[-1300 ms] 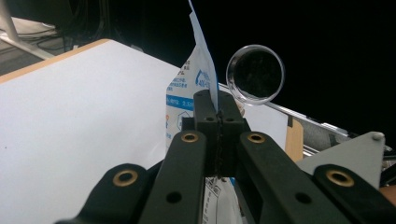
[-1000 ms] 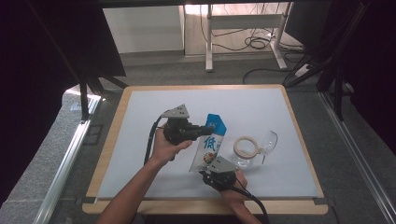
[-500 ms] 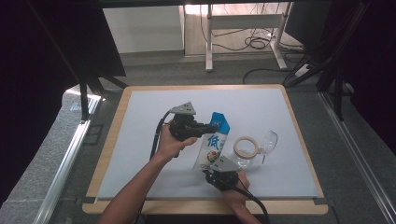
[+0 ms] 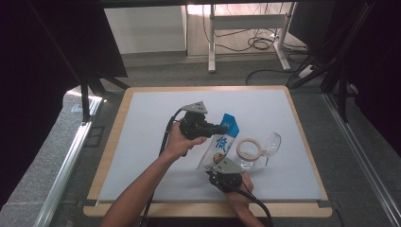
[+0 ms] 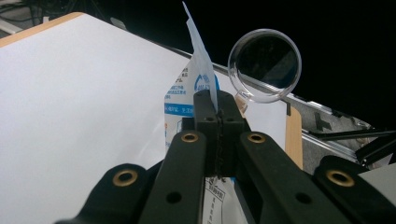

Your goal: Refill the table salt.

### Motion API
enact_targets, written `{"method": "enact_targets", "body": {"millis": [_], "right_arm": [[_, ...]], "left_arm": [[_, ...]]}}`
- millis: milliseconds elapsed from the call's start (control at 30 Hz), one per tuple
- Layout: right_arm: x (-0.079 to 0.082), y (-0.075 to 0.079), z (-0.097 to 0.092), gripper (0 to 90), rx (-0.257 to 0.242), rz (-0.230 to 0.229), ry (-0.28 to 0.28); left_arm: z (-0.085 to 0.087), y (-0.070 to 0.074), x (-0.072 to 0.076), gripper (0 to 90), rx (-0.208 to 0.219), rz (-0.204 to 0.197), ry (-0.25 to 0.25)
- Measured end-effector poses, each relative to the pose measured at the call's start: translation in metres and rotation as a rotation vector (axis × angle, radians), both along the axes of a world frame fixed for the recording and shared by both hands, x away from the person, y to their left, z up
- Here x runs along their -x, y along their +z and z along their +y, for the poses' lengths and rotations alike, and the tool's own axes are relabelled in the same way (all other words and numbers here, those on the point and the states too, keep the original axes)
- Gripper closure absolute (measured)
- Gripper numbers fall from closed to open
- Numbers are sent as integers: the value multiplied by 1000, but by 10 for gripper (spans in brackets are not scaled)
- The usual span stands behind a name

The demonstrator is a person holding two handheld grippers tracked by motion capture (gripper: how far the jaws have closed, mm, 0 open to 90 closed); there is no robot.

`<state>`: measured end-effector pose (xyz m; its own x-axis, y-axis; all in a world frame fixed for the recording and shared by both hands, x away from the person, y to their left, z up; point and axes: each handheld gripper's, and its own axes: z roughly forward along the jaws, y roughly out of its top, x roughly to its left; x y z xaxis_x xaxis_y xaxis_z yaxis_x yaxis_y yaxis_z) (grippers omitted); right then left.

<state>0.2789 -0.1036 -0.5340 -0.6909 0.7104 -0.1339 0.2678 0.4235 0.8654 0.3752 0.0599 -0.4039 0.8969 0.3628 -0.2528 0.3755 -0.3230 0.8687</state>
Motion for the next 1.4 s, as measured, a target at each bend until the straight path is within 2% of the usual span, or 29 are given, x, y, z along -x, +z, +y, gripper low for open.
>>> {"method": "enact_targets", "body": {"millis": [100, 300, 567, 767, 967, 1233, 1400], "right_arm": [[0, 2, -1, 632, 8, 7, 6], [-4, 5, -2, 619, -2, 24, 62], [-7, 4, 0, 574, 4, 13, 96], [-9, 4, -5, 567, -23, 4, 131], [-10, 5, -4, 563, -13, 3, 151], [-12, 5, -3, 529, 26, -1, 187], [-14, 5, -5, 547, 11, 10, 185]], "left_arm": [[1, 1, -1, 900, -2, -2, 0], [8, 4, -2, 900, 2, 1, -13], [11, 9, 3, 900, -19, -31, -38], [18, 10, 1, 900, -7, -26, -43], [21, 11, 0, 900, -20, -26, -52], [19, 12, -1, 900, -31, -20, -74], [18, 12, 0, 900, -46, -31, -71]]}}
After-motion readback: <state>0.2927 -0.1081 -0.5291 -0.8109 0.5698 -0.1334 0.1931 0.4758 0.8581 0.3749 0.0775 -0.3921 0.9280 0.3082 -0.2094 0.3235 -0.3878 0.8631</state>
